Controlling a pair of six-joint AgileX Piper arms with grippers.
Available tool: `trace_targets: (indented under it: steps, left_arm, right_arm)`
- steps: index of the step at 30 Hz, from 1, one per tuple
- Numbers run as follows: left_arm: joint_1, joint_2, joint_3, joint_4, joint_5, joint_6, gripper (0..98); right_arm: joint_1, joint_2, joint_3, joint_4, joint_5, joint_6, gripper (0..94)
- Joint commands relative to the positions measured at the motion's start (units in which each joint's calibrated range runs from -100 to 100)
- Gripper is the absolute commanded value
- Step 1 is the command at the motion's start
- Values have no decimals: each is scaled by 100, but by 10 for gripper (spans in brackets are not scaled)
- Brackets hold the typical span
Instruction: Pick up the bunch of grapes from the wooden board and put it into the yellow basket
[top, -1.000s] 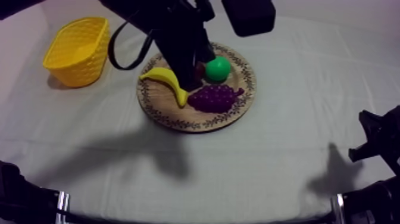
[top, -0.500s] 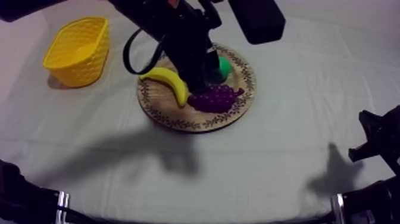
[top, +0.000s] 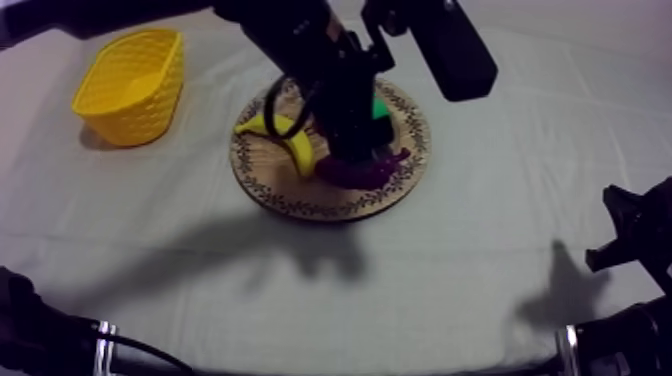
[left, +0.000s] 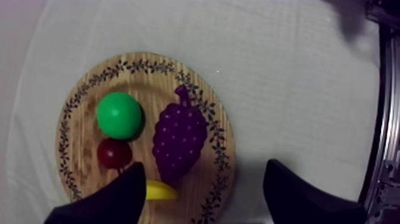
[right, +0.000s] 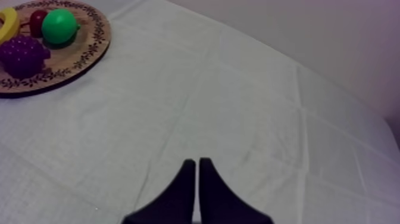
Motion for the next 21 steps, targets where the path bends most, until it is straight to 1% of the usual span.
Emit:
trace_targets:
  steps: [1, 14, 21]
  left_arm:
    - [-7, 253, -72, -8, 1, 15, 751]
    - [-204, 1432, -569, -19, -25, 45, 756]
    - [-246, 1951, -1014, -36, 174, 90, 758]
  right_arm:
    - [0, 0, 0, -1, -1, 0, 3]
    - [0, 0, 0, -1, -1, 0, 3]
    - [0, 0, 0, -1, -1, 0, 3]
